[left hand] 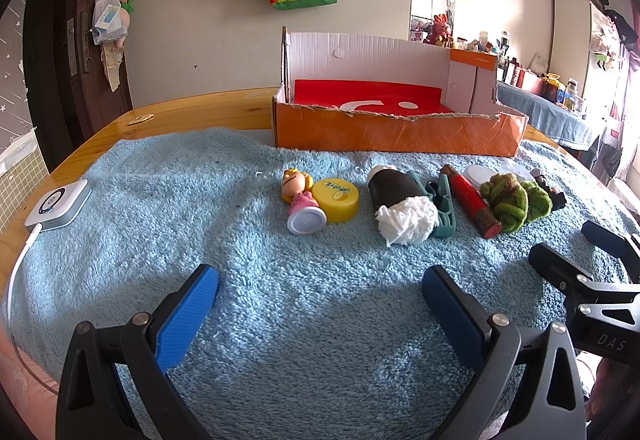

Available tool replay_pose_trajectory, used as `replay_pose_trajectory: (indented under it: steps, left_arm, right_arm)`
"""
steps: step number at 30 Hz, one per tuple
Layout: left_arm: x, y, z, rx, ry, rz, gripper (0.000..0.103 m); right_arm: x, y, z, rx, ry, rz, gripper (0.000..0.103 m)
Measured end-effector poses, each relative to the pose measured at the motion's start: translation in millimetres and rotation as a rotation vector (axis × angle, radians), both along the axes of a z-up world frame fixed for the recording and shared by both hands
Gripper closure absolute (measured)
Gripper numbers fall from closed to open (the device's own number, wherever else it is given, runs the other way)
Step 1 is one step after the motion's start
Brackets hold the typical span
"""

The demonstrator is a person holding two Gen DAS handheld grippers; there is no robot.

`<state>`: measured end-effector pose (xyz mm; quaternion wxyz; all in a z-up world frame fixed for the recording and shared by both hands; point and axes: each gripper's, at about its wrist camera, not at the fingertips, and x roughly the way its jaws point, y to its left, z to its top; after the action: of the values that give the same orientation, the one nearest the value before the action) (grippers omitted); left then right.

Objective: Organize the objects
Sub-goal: 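Move both tools toward the row of items on the towel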

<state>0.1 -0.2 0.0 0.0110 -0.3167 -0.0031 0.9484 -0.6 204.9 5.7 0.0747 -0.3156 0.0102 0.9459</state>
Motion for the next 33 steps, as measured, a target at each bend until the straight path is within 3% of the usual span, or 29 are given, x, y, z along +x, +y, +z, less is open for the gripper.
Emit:
replay_pose_trajectory:
  steps: [19, 25, 30, 31, 33]
  left_arm:
    - [-5.6, -3.1, 4.9, 0.012, -0.028, -0.011, 0.000]
    - [-11.3, -17.4, 15.3, 0.049, -0.051, -0.004, 0.000]
    - [-28.1, -33.1, 23.9, 0.041, -0.094, -0.008, 0.000]
    - [-30.2, -35.2, 25.1, 0.042, -0.099, -0.011, 0.000]
    - [-36.7, -40.8, 27.4, 0.032, -0.115, -0.017, 0.000]
  right_arm:
    - [-0.9, -0.9, 1.1, -0.004, -0.012, -0.009, 0.000]
    - [-5.4, 9.7, 14.6, -0.070, -0.004, -0.012, 0.000]
    - [-11.5, 18.6, 28.2, -0.047, 0.006, -0.046, 0.000]
    - [-12.8, 21.0, 31.0, -0.039, 0.008, -0.152, 0.000]
    - [-15.7, 26.6, 35.1, -0.040, 0.007, -0.160, 0.000]
